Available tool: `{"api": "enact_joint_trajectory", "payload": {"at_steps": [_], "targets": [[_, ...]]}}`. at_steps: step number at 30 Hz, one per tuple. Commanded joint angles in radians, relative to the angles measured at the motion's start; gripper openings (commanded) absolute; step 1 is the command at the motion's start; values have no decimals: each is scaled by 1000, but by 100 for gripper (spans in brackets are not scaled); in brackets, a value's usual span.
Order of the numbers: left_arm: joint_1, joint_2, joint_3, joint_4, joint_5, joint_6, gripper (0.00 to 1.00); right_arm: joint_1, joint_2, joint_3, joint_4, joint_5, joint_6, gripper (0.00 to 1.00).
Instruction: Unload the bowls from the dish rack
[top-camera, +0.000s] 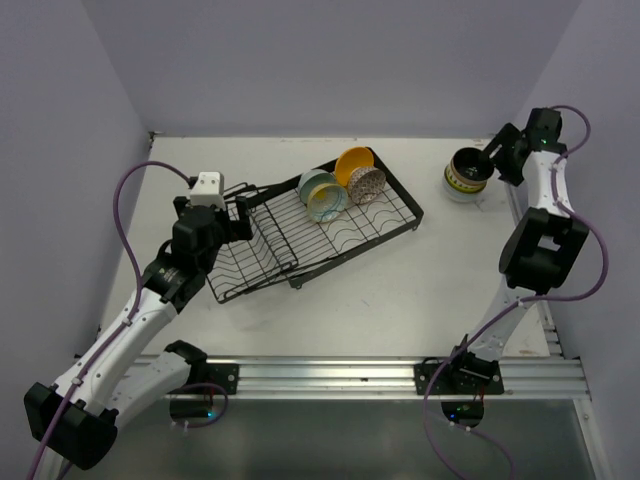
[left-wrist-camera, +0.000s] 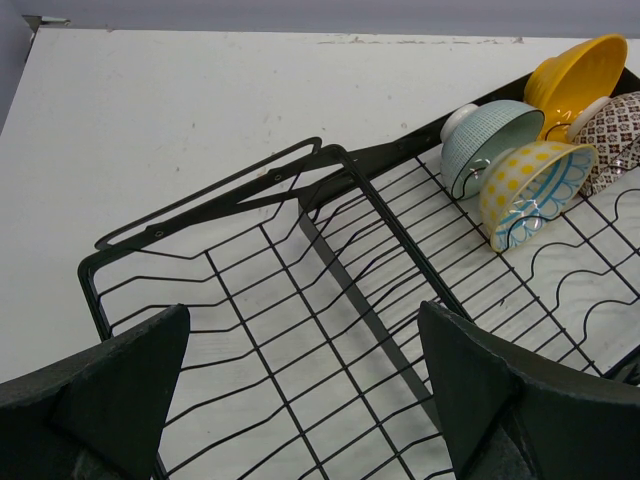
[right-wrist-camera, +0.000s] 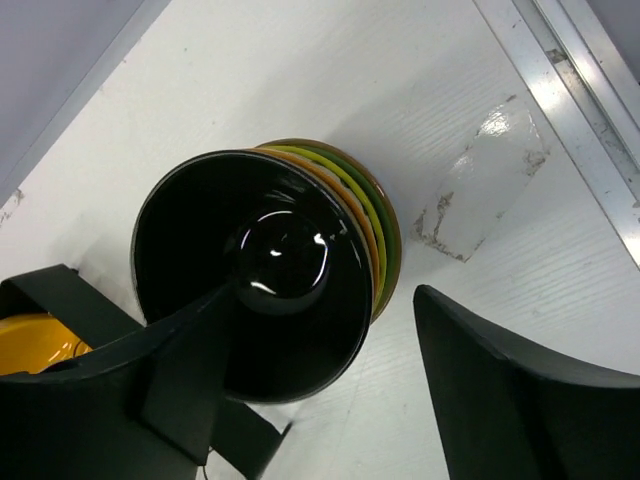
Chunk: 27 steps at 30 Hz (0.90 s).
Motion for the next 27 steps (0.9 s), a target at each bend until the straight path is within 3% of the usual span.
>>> {"api": "enact_joint_trajectory", "payload": {"at_steps": [1, 6, 9, 13, 18, 27], "targets": [[9, -4, 43, 18, 10, -2, 100, 3, -135, 62, -45, 1, -6, 77], [9, -24, 53, 28, 57, -36, 100, 1, -246, -18, -47, 6, -2, 88], [9, -28, 95, 12, 128, -82, 100, 3, -357, -136, 8, -23, 21, 87], [9, -24, 135, -17, 270, -123, 100, 50, -503, -314, 106, -88, 43, 78], [6, 15, 157, -87, 461, -100, 99, 277, -615, -458, 103, -69, -9, 77], [-14, -23, 106, -228, 493, -50, 98, 622, -726, -626, 120, -92, -46, 69]]}}
